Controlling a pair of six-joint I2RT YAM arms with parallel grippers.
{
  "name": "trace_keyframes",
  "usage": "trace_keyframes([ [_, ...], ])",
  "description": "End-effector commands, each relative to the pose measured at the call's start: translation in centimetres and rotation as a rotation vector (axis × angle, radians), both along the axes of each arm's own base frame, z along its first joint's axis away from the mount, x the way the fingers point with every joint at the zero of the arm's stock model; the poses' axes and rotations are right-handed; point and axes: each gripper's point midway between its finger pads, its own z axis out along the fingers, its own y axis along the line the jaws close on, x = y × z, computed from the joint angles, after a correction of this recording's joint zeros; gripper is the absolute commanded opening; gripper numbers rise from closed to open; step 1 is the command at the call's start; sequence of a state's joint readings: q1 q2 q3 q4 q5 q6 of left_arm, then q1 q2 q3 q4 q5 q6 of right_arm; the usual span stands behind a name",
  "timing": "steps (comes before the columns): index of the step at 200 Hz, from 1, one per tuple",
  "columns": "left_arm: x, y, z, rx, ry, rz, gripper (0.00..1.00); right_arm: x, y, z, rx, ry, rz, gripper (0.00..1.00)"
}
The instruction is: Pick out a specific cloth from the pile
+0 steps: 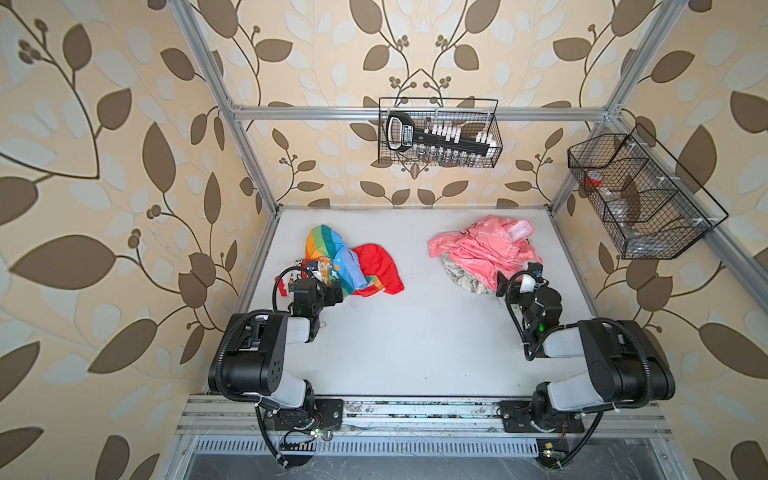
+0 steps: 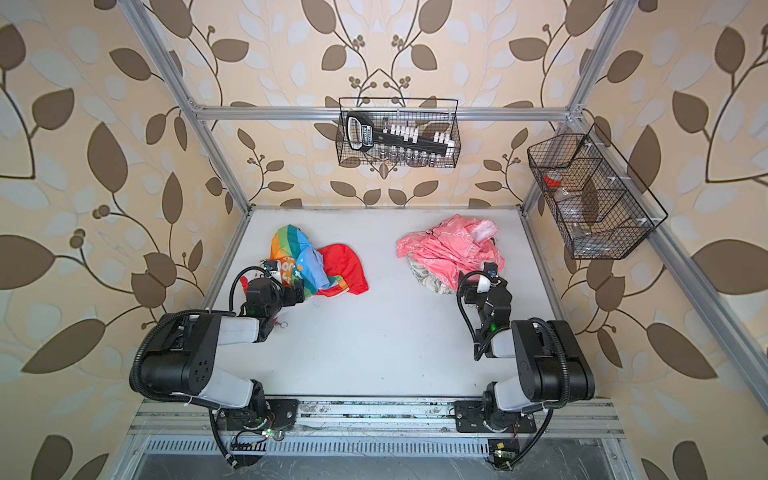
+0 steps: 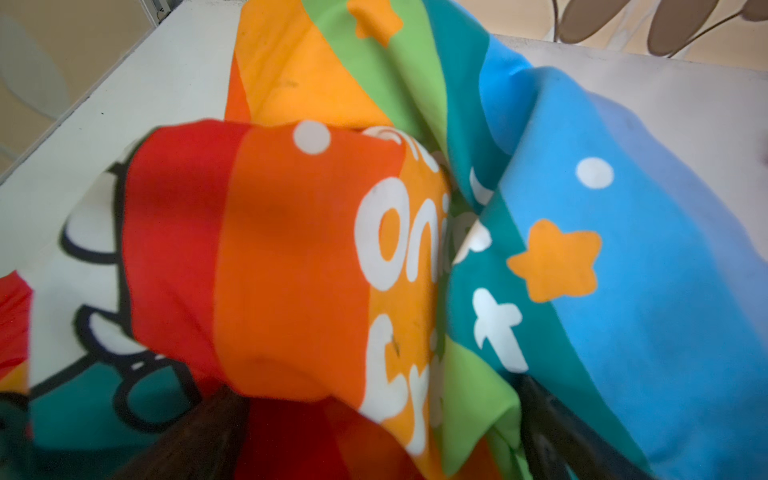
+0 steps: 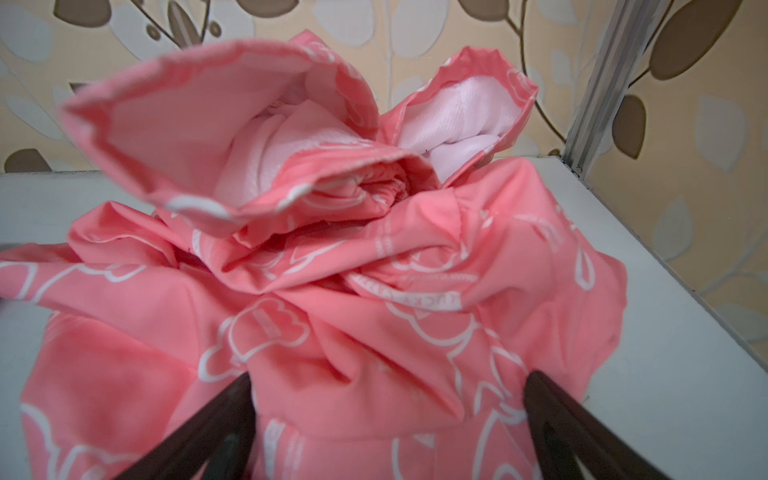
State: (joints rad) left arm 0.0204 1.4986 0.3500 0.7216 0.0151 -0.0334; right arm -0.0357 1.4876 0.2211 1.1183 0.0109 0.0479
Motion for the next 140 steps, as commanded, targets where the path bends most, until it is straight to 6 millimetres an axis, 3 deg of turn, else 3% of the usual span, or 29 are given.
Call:
trace_keyframes([
  [1, 1.21, 0.37, 1.97, 0.011, -0.064, 0.016, 0.99, 0.45, 0.01, 0.41, 0.01, -0.013, 0.005, 1.0],
  [140, 1.28, 0.15, 1.82, 0.015, -0.053, 0.001, 0.99, 0.49, 0.05, 0.46, 0.01, -0.014, 0.006, 0.99],
])
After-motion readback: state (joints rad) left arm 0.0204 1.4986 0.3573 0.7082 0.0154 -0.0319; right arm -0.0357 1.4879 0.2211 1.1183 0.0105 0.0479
